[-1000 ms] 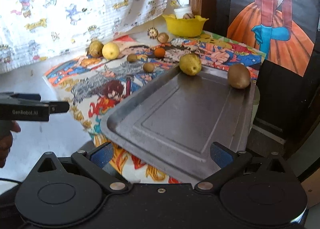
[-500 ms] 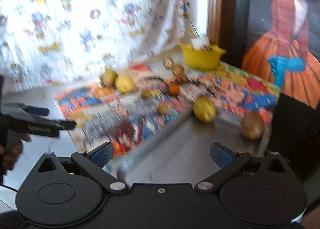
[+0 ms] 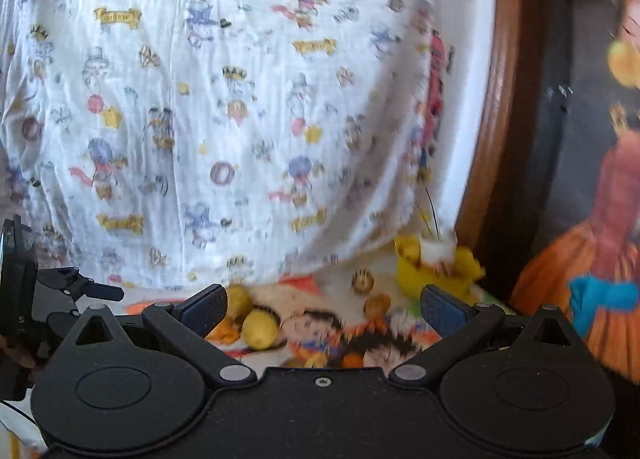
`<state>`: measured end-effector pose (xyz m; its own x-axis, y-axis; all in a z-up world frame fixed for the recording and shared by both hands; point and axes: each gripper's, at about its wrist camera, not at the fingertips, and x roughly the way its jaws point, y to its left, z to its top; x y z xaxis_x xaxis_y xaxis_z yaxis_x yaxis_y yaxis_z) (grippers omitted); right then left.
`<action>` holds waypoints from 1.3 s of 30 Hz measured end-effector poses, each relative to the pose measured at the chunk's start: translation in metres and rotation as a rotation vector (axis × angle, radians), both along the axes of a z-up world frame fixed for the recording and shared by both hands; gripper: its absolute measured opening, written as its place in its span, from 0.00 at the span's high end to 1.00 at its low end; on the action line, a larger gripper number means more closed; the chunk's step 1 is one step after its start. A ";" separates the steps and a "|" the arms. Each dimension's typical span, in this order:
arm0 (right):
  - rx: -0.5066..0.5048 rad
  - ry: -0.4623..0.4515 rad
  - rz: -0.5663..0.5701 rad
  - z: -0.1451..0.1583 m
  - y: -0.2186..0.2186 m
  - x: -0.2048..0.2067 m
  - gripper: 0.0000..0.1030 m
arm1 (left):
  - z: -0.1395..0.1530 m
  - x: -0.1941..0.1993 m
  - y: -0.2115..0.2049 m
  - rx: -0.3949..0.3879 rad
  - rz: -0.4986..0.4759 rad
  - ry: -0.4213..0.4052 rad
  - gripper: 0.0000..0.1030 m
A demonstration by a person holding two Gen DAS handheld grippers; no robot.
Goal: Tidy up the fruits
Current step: 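Grasp a small brown round fruit with the left tool while the right tool grasps another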
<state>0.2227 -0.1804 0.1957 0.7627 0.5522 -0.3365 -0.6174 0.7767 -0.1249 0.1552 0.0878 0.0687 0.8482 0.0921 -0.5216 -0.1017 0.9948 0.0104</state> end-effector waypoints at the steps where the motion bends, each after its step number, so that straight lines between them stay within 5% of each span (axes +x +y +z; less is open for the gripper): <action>1: 0.013 0.005 0.003 0.008 0.002 0.009 0.01 | 0.003 0.003 0.002 0.008 0.000 -0.006 0.00; 6: 0.179 0.071 0.019 0.029 0.003 0.045 0.01 | 0.016 0.024 0.005 0.053 -0.042 -0.064 0.00; 10: 0.217 0.104 0.021 -0.001 0.002 0.055 0.01 | 0.012 0.041 -0.001 0.076 -0.136 -0.112 0.00; 13: 0.143 0.085 0.040 -0.039 0.000 0.052 0.01 | 0.004 0.057 -0.010 0.111 -0.235 -0.098 0.00; 20: -0.203 0.072 0.108 -0.119 0.009 0.039 0.06 | -0.018 0.089 -0.036 0.307 -0.431 -0.069 0.00; 28: -0.272 0.200 0.135 -0.169 0.026 0.059 0.22 | -0.047 0.122 -0.069 0.415 -0.551 0.003 0.01; 32: -0.327 0.214 0.126 -0.189 0.034 0.072 0.37 | -0.060 0.136 -0.075 0.431 -0.581 0.050 0.07; 39: -0.308 0.258 0.132 -0.204 0.037 0.087 0.45 | -0.072 0.158 -0.077 0.433 -0.601 0.110 0.22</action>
